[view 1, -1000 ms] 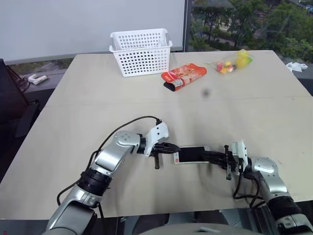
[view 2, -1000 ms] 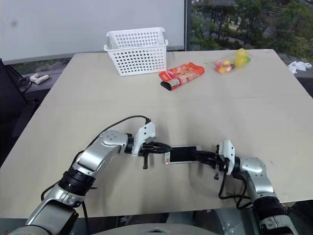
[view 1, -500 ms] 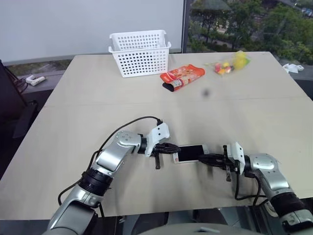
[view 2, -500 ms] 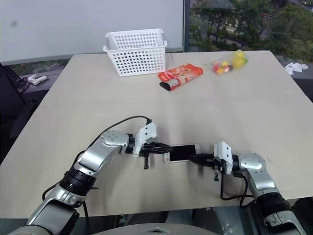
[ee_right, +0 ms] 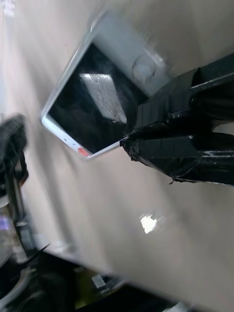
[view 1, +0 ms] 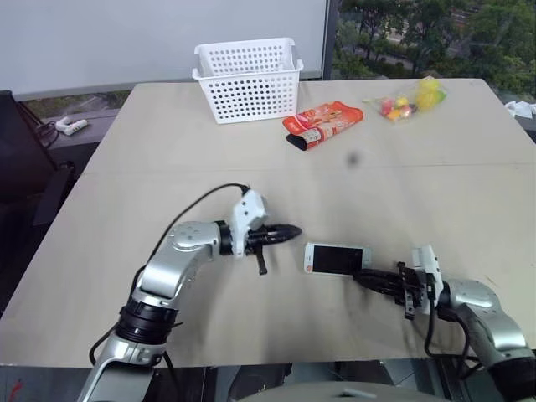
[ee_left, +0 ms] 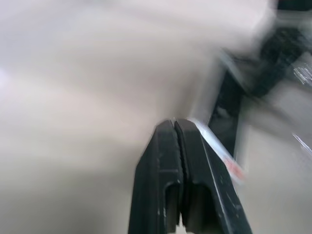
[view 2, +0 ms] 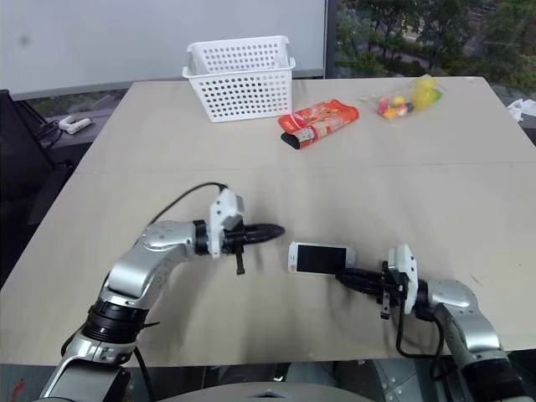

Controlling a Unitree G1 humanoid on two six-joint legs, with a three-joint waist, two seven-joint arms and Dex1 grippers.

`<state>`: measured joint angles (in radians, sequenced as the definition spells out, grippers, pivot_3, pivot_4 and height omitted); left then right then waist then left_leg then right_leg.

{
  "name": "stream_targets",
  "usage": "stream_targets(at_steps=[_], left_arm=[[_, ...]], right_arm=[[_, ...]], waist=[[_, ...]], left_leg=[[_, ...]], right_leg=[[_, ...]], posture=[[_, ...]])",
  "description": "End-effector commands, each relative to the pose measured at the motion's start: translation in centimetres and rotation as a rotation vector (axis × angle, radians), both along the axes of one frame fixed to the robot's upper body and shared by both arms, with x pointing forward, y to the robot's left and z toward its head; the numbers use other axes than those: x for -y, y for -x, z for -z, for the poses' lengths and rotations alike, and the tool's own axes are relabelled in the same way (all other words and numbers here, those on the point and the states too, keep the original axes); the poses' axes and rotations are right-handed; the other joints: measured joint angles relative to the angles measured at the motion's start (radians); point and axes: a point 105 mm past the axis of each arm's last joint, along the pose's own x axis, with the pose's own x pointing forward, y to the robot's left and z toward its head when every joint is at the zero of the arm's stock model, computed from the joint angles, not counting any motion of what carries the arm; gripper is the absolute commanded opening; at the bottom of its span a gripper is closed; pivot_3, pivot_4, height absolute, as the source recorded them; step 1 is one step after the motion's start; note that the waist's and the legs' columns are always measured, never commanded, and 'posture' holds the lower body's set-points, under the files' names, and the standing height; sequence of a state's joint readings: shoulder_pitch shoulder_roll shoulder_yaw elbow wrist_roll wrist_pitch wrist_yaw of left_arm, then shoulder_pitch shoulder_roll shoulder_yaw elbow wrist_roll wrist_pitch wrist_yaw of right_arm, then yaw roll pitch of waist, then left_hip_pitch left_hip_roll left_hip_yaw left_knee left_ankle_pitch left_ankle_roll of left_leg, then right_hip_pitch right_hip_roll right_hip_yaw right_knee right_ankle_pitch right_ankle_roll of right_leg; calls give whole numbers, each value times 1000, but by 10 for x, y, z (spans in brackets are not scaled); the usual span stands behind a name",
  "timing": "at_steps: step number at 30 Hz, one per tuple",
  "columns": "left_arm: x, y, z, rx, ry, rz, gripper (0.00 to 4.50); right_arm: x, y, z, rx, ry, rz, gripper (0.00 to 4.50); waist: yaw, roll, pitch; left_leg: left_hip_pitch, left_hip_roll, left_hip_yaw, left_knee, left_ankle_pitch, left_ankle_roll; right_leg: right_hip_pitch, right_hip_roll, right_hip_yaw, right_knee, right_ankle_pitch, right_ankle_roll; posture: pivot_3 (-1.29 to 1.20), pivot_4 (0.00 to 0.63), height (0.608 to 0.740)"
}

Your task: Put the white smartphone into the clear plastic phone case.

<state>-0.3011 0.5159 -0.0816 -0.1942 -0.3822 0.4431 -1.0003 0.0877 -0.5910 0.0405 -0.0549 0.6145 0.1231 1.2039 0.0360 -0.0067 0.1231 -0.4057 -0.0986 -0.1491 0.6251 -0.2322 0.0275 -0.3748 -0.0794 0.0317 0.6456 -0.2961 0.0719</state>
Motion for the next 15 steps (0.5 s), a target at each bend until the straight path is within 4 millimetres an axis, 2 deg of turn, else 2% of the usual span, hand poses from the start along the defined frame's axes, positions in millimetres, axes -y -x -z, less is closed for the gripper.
stream_targets(at_steps=[1,2,6,7,8,12,13,15], left_arm=[[-17,0,-26,79,80,-83,0],[-27,1,-26,80,79,-120,0],[-63,1,-23,93,44,-262,1222],[-70,4,-21,80,36,-273,1931],[-75,10,-16,49,34,-274,2274],[-83,33,4,-19,-27,-238,4219],[-82,38,7,-28,-35,-225,4454],[-82,43,12,-22,-70,-219,4454]], right_arm=[[13,-8,-39,70,-61,78,40],[22,-11,-43,88,-32,106,40],[56,-13,-42,116,126,154,1334],[63,-12,-38,119,175,153,2044],[70,-10,-32,116,234,146,2393],[87,-9,-23,108,333,120,4320],[89,-10,-22,111,342,117,4486],[91,-11,-21,117,355,111,4486]], waist=[[-15,2,5],[-21,2,7],[-24,4,20],[-22,4,21],[-22,4,22],[-22,5,24],[-21,5,26],[-21,5,28]], left_leg=[[-6,0,0,0,0,0],[-9,0,0,1,0,0],[-8,0,2,3,0,0],[-8,0,2,4,0,0],[-8,0,1,4,0,0],[-7,0,3,8,-2,4],[-7,-1,4,9,-2,4],[-7,0,3,10,-2,4]], right_leg=[[-5,0,0,0,0,0],[-8,0,-1,1,0,0],[-7,0,0,1,0,0],[-7,0,-1,2,0,0],[-7,0,-1,3,0,0],[-6,0,1,9,0,0],[-6,0,1,10,0,0],[-7,0,1,12,0,0]], posture=[[0,150,740],[0,150,740],[0,150,740],[0,150,740],[0,150,740],[0,150,740],[0,150,740],[0,150,740]])
